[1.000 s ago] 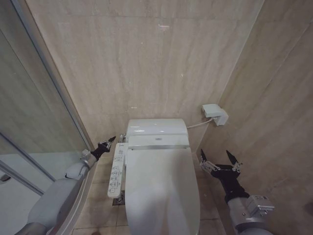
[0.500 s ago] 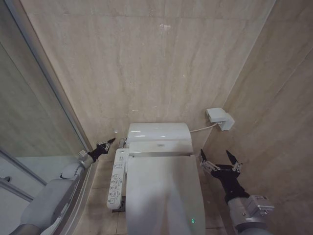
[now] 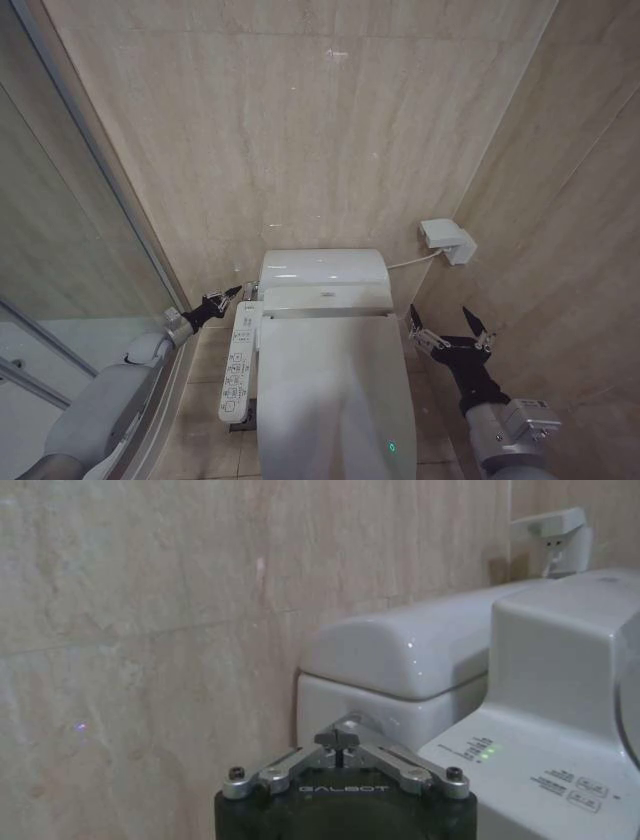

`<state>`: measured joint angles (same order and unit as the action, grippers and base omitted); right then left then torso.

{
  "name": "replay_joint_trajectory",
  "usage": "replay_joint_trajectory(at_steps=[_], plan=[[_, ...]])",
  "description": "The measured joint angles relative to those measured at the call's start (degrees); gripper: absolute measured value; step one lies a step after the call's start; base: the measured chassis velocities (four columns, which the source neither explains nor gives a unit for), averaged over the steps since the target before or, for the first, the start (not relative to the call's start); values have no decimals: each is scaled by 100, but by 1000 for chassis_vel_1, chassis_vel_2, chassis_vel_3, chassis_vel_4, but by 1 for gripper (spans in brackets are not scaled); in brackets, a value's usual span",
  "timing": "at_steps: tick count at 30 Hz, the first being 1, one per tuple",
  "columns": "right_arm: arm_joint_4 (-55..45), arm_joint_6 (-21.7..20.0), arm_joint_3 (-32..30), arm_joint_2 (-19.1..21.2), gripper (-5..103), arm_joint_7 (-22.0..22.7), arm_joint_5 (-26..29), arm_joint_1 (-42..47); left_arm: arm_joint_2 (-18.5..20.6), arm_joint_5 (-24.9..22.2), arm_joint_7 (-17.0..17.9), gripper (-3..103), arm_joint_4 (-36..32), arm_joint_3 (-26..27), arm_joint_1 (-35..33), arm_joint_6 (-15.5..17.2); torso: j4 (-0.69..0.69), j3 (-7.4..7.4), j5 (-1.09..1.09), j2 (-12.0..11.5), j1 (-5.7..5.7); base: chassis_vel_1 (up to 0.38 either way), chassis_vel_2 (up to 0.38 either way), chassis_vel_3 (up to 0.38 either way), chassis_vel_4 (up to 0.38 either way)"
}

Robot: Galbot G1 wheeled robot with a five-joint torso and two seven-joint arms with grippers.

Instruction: Open the toilet lid, clean the toilet bowl with a toilet brush, close the toilet lid, and flush.

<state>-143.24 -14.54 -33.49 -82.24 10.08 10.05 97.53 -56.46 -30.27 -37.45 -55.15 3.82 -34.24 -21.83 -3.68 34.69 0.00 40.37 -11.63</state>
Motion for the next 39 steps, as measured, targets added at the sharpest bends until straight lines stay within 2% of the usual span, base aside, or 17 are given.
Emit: replay_joint_trajectory(at_steps=[19,20,26,32,39], plan=[[0,0,0,0,100,0,0,0,-16,-45,-105,0,84,-267,27,2,2,0,0,0,1,0,0,0,0],[0,0,0,0,100,0,0,0,-9,-45,-106,0,90,-249,-2,0,-2,0,1,0,0,0,0,0,0],[0,0,0,0,100,0,0,0,61,13,-110,0,96,-153,-122,11,3,0,0,0,0,0,0,0,0],[0,0,0,0,100,0,0,0,53,9,-158,0,169,-62,-163,6,-1,1,-1,0,0,0,0,0,0],[0,0,0,0,100,0,0,0,25,-25,-165,0,89,97,-246,9,0,1,-1,0,0,0,0,0,0]])
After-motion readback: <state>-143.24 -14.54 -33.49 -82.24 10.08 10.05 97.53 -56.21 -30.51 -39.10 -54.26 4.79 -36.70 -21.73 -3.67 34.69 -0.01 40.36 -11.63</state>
